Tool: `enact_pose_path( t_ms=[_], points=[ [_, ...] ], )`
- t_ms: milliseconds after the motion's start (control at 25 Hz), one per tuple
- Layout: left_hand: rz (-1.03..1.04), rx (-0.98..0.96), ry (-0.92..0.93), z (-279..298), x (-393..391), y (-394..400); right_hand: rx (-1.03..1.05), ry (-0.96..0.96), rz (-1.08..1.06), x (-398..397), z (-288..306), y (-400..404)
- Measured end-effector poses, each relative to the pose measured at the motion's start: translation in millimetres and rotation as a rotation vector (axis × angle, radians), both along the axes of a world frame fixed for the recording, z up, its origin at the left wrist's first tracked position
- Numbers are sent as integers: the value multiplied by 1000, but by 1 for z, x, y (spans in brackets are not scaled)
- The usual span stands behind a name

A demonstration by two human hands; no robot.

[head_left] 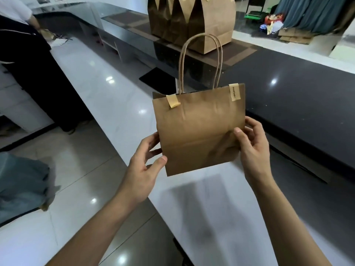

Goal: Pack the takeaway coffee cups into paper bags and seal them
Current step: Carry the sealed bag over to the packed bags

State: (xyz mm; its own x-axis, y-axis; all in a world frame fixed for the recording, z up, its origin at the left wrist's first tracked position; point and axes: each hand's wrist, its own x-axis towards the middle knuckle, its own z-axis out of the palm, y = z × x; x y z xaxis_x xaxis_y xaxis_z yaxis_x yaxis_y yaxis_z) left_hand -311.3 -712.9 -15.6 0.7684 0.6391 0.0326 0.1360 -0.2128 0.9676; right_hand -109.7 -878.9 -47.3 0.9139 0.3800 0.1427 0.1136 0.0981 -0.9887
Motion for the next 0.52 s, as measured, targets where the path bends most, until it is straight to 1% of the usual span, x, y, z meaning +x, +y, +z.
enact_pose_path(
  t_ms=[240, 400, 520],
  points=[
    [36, 73, -68, 13, 25, 23, 42, -70, 34, 29, 19, 28],
    [21, 120, -112, 26, 45, 49, 53, -105, 11, 43, 37, 52],
    [1, 150, -166, 34, 65, 72, 68, -96, -50, 57, 50, 72]
  ],
)
